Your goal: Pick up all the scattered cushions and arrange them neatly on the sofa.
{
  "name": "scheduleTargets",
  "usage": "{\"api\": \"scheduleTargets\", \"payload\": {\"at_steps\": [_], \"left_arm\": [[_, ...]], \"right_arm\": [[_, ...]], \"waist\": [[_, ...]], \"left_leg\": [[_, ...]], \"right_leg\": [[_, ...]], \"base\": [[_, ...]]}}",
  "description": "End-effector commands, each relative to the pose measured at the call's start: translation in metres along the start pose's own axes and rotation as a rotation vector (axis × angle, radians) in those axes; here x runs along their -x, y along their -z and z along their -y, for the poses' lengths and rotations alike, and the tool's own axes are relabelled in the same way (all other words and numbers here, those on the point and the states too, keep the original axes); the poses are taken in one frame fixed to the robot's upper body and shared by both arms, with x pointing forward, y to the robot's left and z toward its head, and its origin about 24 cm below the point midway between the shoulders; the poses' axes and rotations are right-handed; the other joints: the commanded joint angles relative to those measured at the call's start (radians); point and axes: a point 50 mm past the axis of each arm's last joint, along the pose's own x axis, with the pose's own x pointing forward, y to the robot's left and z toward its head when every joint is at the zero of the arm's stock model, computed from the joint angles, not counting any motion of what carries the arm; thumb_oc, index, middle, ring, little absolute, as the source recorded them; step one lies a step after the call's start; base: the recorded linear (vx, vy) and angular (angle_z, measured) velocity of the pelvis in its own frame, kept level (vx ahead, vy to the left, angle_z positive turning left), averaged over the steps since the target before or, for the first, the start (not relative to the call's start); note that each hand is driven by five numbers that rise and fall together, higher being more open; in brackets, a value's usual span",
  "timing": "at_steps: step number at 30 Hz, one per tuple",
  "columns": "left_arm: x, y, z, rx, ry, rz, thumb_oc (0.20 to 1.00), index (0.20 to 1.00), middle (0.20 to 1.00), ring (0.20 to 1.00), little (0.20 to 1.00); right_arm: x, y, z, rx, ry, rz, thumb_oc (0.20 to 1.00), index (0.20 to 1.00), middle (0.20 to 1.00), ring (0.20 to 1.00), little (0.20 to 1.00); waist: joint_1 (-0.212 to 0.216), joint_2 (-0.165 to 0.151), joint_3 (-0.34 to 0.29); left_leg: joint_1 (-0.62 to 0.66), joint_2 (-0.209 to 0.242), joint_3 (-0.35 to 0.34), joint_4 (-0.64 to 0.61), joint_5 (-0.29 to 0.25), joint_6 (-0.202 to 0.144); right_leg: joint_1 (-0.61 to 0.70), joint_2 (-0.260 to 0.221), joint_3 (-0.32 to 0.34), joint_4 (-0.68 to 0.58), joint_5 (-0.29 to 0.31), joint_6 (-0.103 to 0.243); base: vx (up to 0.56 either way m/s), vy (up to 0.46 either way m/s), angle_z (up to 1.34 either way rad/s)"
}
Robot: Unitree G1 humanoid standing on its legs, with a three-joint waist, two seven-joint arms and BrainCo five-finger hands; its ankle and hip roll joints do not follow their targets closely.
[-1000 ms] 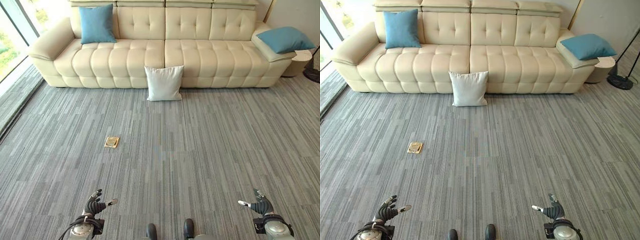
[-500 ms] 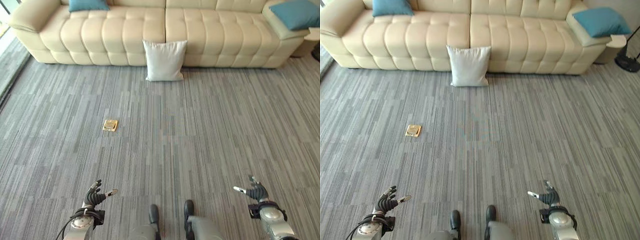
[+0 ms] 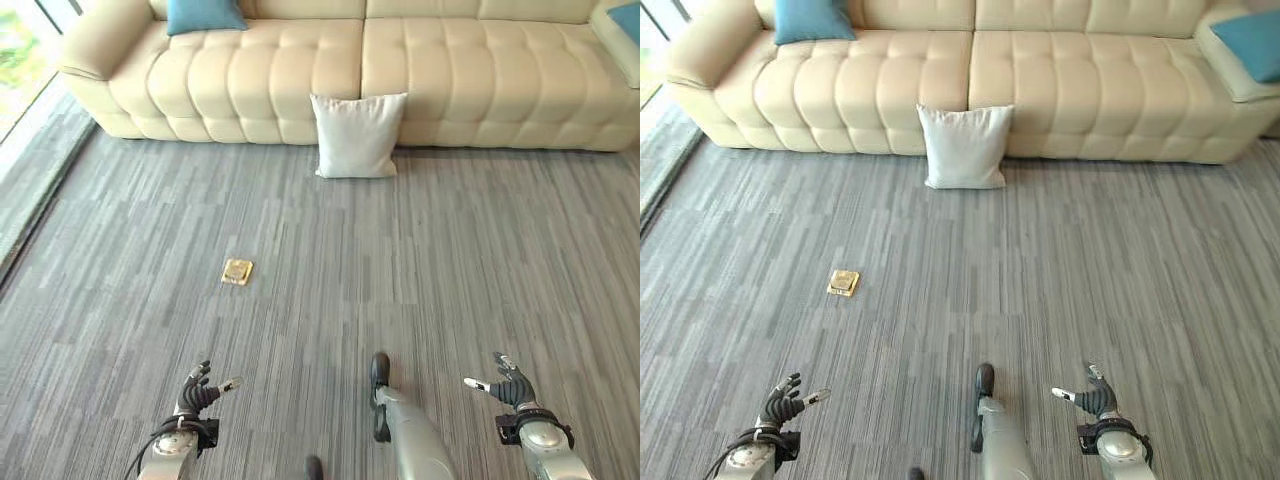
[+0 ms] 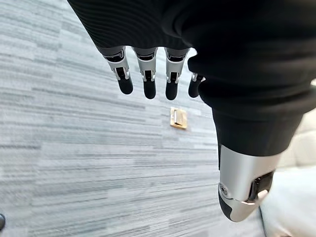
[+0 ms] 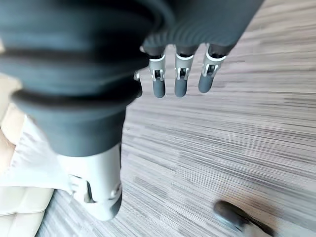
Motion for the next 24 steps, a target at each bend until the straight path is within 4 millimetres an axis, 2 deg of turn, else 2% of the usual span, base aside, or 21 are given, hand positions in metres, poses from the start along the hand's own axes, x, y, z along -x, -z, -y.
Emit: {"api": "scheduleTargets", "payload": {"at_steps": [1,2,4,7,8,9,10,11,13,16,17,18,19,20,21,22,24], "left_arm": [[-0.009,-0.038,-0.011,0.001,-0.018,0.149,1.000,1.000,1.000,1.000,1.000],[-0.010,-0.038,-0.011,0.001,-0.018,0.149,1.000,1.000,1.000,1.000,1.000],[-0.012,-0.043,-0.006,0.003,-0.008,0.160,1.000,1.000,1.000,1.000,1.000],[-0.013,-0.044,-0.006,-0.028,0.004,0.156,1.000,1.000,1.000,1.000,1.000],[-0.012,-0.043,-0.007,-0.038,0.002,0.152,1.000,1.000,1.000,1.000,1.000],[-0.012,-0.042,-0.009,-0.040,-0.003,0.147,1.000,1.000,1.000,1.000,1.000],[-0.011,-0.041,-0.011,-0.044,-0.014,0.147,1.000,1.000,1.000,1.000,1.000],[-0.011,-0.041,-0.011,-0.045,-0.014,0.146,1.000,1.000,1.000,1.000,1.000],[-0.011,-0.040,-0.011,-0.048,-0.013,0.140,1.000,1.000,1.000,1.000,1.000],[-0.008,-0.032,-0.014,-0.048,-0.017,0.118,1.000,1.000,1.000,1.000,1.000],[-0.007,-0.028,-0.015,-0.057,-0.018,0.102,1.000,1.000,1.000,1.000,1.000],[-0.007,-0.028,-0.015,-0.057,-0.017,0.102,1.000,1.000,1.000,1.000,1.000],[-0.007,-0.026,-0.017,-0.062,-0.018,0.097,1.000,1.000,1.000,1.000,1.000],[-0.007,-0.027,-0.017,-0.065,-0.017,0.099,1.000,1.000,1.000,1.000,1.000],[-0.007,-0.033,-0.023,-0.064,-0.031,0.118,1.000,1.000,1.000,1.000,1.000],[-0.007,-0.033,-0.023,-0.064,-0.031,0.118,1.000,1.000,1.000,1.000,1.000],[-0.008,-0.037,-0.024,-0.064,-0.037,0.132,1.000,1.000,1.000,1.000,1.000]], "right_arm": [[-0.009,-0.024,0.030,-0.006,0.096,0.099,1.000,1.000,1.000,1.000,1.000],[-0.009,-0.024,0.030,-0.006,0.096,0.099,1.000,1.000,1.000,1.000,1.000],[-0.010,-0.026,0.033,-0.010,0.106,0.096,1.000,1.000,1.000,1.000,1.000],[-0.010,-0.025,0.037,-0.029,0.120,0.094,1.000,1.000,1.000,1.000,1.000],[-0.010,-0.025,0.037,-0.031,0.124,0.094,1.000,1.000,1.000,1.000,1.000],[-0.010,-0.024,0.036,-0.031,0.123,0.091,1.000,1.000,1.000,1.000,1.000],[-0.012,-0.025,0.035,-0.020,0.128,0.091,1.000,1.000,1.000,1.000,1.000],[-0.012,-0.025,0.035,-0.020,0.127,0.091,1.000,1.000,1.000,1.000,1.000],[-0.012,-0.023,0.034,-0.008,0.129,0.081,1.000,1.000,1.000,1.000,1.000],[-0.009,-0.019,0.030,0.014,0.104,0.068,1.000,1.000,1.000,1.000,1.000],[-0.008,-0.015,0.026,0.016,0.091,0.056,1.000,1.000,1.000,1.000,1.000],[-0.008,-0.015,0.026,0.016,0.091,0.056,1.000,1.000,1.000,1.000,1.000],[-0.007,-0.014,0.022,0.021,0.076,0.051,1.000,1.000,1.000,1.000,1.000],[-0.006,-0.012,0.020,0.023,0.065,0.048,1.000,1.000,1.000,1.000,1.000],[-0.007,-0.019,0.012,0.018,0.037,0.074,1.000,1.000,1.000,1.000,1.000],[-0.007,-0.019,0.011,0.018,0.037,0.074,1.000,1.000,1.000,1.000,1.000],[-0.009,-0.026,0.006,0.012,0.026,0.100,1.000,1.000,1.000,1.000,1.000]], "waist": [[-0.013,-0.005,0.011],[-0.013,-0.004,0.012],[0.001,-0.022,0.031],[0.021,-0.046,0.042],[0.036,-0.047,0.047],[0.051,-0.042,0.048],[0.076,-0.039,0.045],[0.076,-0.040,0.046],[0.096,-0.043,0.035],[0.116,-0.043,-0.001],[0.123,-0.057,-0.014],[0.125,-0.054,-0.016],[0.128,-0.068,-0.026],[0.130,-0.078,-0.028],[0.129,-0.095,-0.014],[0.130,-0.096,-0.014],[0.127,-0.092,-0.004]], "left_leg": [[-0.031,0.069,0.093,0.134,0.211,-0.030],[-0.031,0.070,0.094,0.137,0.209,-0.030],[-0.140,0.035,0.108,0.155,0.138,0.003],[-0.267,0.019,0.137,0.035,0.090,0.021],[-0.294,0.013,0.134,-0.035,0.121,0.015],[-0.319,0.010,0.124,-0.113,0.179,0.002],[-0.372,0.010,0.126,-0.245,0.257,-0.021],[-0.369,0.008,0.127,-0.248,0.258,-0.021],[-0.401,0.020,0.153,-0.333,0.288,-0.028],[-0.388,0.037,0.169,-0.334,0.330,-0.027],[-0.401,0.027,0.171,-0.254,0.337,-0.015],[-0.404,0.030,0.172,-0.254,0.338,-0.016],[-0.394,0.015,0.176,-0.232,0.319,-0.003],[-0.380,0.005,0.182,-0.220,0.301,0.009],[-0.343,-0.015,0.202,-0.203,0.249,0.041],[-0.342,-0.015,0.203,-0.203,0.248,0.041],[-0.299,-0.024,0.217,-0.193,0.199,0.067]], "right_leg": [[0.070,-0.004,0.039,-0.017,-0.134,0.076],[0.070,-0.003,0.039,-0.016,-0.135,0.076],[0.120,-0.006,0.059,-0.021,-0.161,0.072],[0.193,-0.014,0.078,-0.040,-0.190,0.086],[0.224,-0.006,0.088,-0.047,-0.201,0.090],[0.255,0.009,0.096,-0.056,-0.212,0.091],[0.323,0.029,0.111,-0.079,-0.237,0.100],[0.325,0.028,0.112,-0.079,-0.237,0.100],[0.388,0.029,0.137,-0.097,-0.259,0.112],[0.474,0.020,0.185,-0.110,-0.288,0.130],[0.499,-0.017,0.199,-0.088,-0.278,0.147],[0.495,-0.014,0.201,-0.089,-0.275,0.146],[0.487,-0.035,0.208,-0.056,-0.246,0.161],[0.472,-0.055,0.212,-0.012,-0.208,0.176],[0.409,-0.096,0.220,0.139,-0.082,0.208],[0.408,-0.097,0.222,0.140,-0.083,0.208],[0.342,-0.116,0.214,0.253,-0.014,0.206]], "base": [[0.22,-0.158,-0.15],[0.33,-0.218,-0.29],[0.26,-0.128,-0.18],[0.35,-0.072,0.21],[0.41,-0.009,-0.18],[0.61,0.034,-0.28],[0.48,0.039,-0.28],[0.50,0.073,-0.38],[0.43,0.110,-0.59],[0.63,0.251,-0.57],[0.52,0.268,-0.89],[0.50,0.286,-0.92],[0.30,0.187,-0.62],[0.50,0.366,-0.38],[0.33,0.264,-0.44],[0.28,0.252,-0.41],[0.26,0.216,-0.17]]}}
